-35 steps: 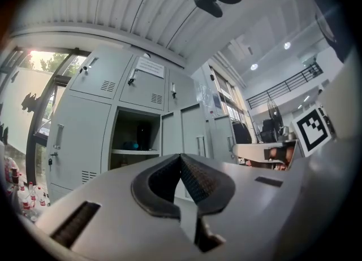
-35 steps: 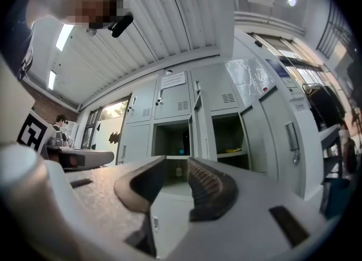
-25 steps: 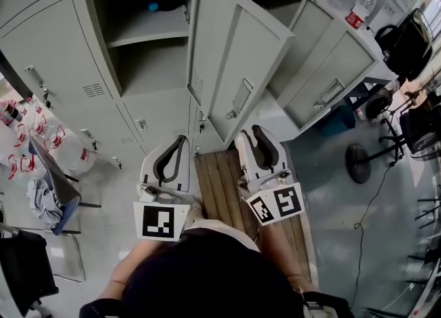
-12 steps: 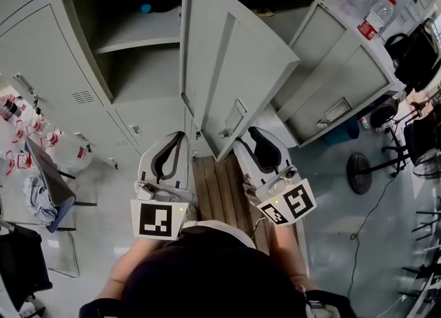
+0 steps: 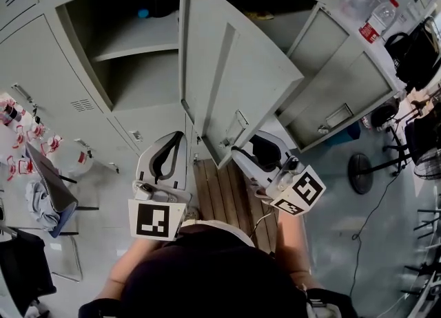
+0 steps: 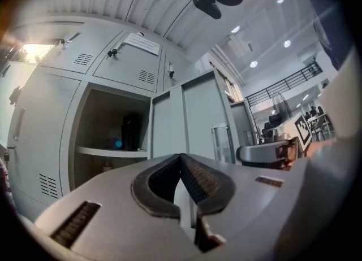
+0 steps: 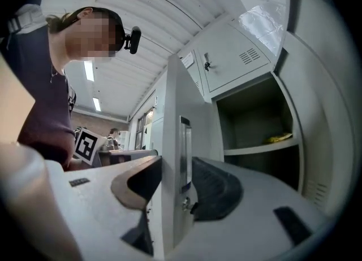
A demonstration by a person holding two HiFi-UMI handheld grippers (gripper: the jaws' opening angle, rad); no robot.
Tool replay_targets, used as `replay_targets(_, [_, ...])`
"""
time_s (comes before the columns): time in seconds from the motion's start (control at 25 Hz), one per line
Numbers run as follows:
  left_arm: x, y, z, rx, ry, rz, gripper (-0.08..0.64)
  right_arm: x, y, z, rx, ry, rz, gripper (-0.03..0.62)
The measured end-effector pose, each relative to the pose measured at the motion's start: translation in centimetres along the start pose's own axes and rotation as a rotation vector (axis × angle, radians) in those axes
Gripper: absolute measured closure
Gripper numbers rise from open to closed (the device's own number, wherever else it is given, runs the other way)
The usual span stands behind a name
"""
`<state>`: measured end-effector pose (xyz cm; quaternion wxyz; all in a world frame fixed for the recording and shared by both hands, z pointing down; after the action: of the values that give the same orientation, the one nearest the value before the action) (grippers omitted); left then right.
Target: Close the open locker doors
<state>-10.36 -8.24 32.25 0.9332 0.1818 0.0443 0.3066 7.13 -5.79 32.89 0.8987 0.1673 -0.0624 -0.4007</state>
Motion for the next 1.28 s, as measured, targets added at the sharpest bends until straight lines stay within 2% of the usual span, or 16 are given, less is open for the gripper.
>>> replay_targets(0.32, [-1.1, 0.6, 0.1, -0.012, -0.017, -0.025, 0.558, -0.1, -0.6, 0.4, 0.026, -0.038, -0.044, 0.442])
replay_targets(0.92, [-2.5, 3.0, -0.4, -0.005, -0.045, -0.114, 0.557, -3.6, -3.6, 1.5, 0.042, -0.068, -0.111, 0.443])
replay_targets(1.28, [-3.6, 4.4, -0.8, -0.007, -0.062, -0.168, 0.558, -5.5, -5.7, 2.2, 0.033, -0.062, -0.184, 0.451])
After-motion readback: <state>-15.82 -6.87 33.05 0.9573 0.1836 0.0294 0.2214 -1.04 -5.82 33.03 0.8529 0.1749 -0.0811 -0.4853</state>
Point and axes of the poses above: the fingertips, and each gripper's own axes: y backward along the fingers, x to its right, z out of its underside, the point moved 5 cm from there along y, backward along the fingers, and after that the axes turned 14 degrees about x, right-handed, at the moved point
